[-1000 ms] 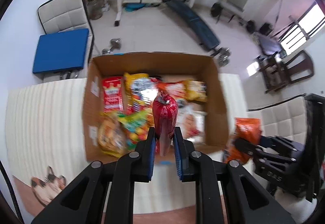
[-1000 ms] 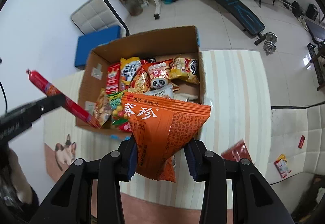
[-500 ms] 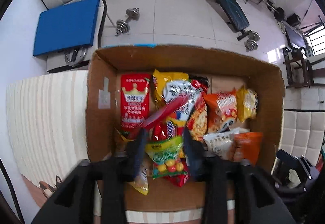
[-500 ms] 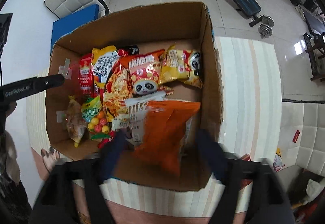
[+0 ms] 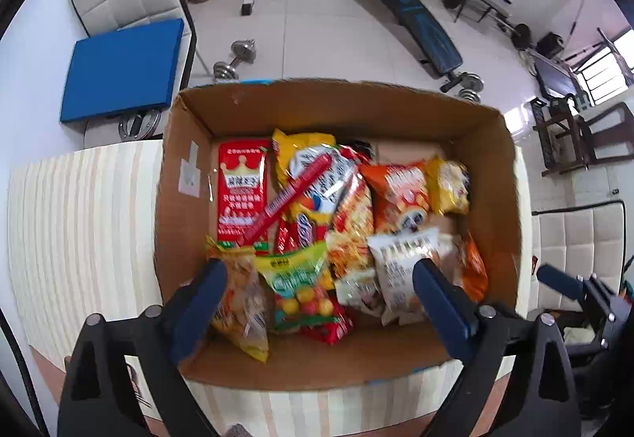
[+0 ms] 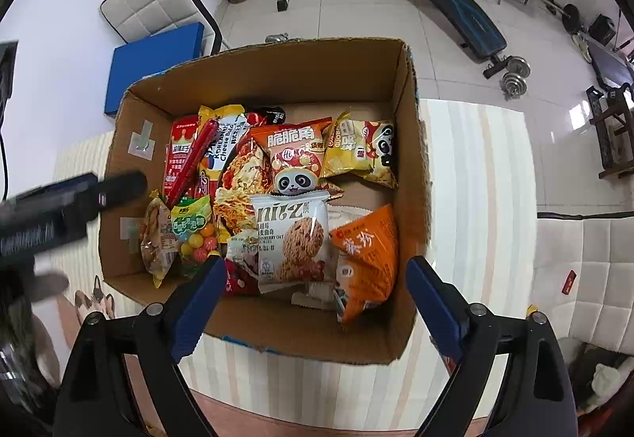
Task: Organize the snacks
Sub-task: 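Open both tools to drop the sausage and orange packet into the box, then move the right tool to the dark red packet and grasp it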
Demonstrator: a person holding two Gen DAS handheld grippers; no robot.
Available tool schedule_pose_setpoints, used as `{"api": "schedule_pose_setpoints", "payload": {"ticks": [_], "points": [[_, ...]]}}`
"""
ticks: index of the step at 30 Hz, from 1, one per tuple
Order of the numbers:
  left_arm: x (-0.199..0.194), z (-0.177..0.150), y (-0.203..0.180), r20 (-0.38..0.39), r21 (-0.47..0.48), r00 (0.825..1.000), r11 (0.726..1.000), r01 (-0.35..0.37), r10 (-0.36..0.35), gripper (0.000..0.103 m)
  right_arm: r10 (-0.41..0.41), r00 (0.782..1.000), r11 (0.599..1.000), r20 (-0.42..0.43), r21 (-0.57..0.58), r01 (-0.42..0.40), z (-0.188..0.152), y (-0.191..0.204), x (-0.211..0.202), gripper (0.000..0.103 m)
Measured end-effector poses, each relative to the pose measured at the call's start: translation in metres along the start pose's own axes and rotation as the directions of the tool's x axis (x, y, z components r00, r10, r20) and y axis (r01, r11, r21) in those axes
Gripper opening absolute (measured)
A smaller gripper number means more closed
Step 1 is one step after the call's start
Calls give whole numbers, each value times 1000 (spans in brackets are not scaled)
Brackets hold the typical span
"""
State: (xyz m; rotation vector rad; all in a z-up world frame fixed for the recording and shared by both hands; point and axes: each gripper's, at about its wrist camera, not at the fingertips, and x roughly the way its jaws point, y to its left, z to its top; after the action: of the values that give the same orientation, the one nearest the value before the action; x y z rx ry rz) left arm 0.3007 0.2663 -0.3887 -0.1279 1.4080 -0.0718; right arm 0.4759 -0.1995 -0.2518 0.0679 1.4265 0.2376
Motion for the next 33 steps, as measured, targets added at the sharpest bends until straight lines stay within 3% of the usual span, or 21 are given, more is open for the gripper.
{"api": "schedule_pose_setpoints", "payload": {"ticks": [7,10,17,21,24,28,33], "points": [[-34,-41,-22,128,37,991,999,-33,28,96,36,997,999,70,-6,-36,-29,0,-30,96],[-49,-60,-27,188,24,982,1000,-6,1,98,56,993,998,102,7,-57,-46,-9,-44,96],[-58,-104,-48,252,20,968,1000,-22,16,101,48,991,984,122,162,-68,-96,-82,-55,96],[-47,-125,-59,253,0,967,1000,9,-9,101,7,998,961,57,276,-23,-118,-137,-33,96],[-26,-134,-69,223,4,975,1000,-5,4,101,-20,1000,954,9,298,17,-125,-161,-10,96],[2,-140,-81,178,14,984,1000,-26,23,101,-76,993,971,-91,217,94,-125,-171,34,96],[27,-145,-91,139,31,989,998,-53,48,101,-188,959,980,-212,30,199,-121,-165,87,96]]}}
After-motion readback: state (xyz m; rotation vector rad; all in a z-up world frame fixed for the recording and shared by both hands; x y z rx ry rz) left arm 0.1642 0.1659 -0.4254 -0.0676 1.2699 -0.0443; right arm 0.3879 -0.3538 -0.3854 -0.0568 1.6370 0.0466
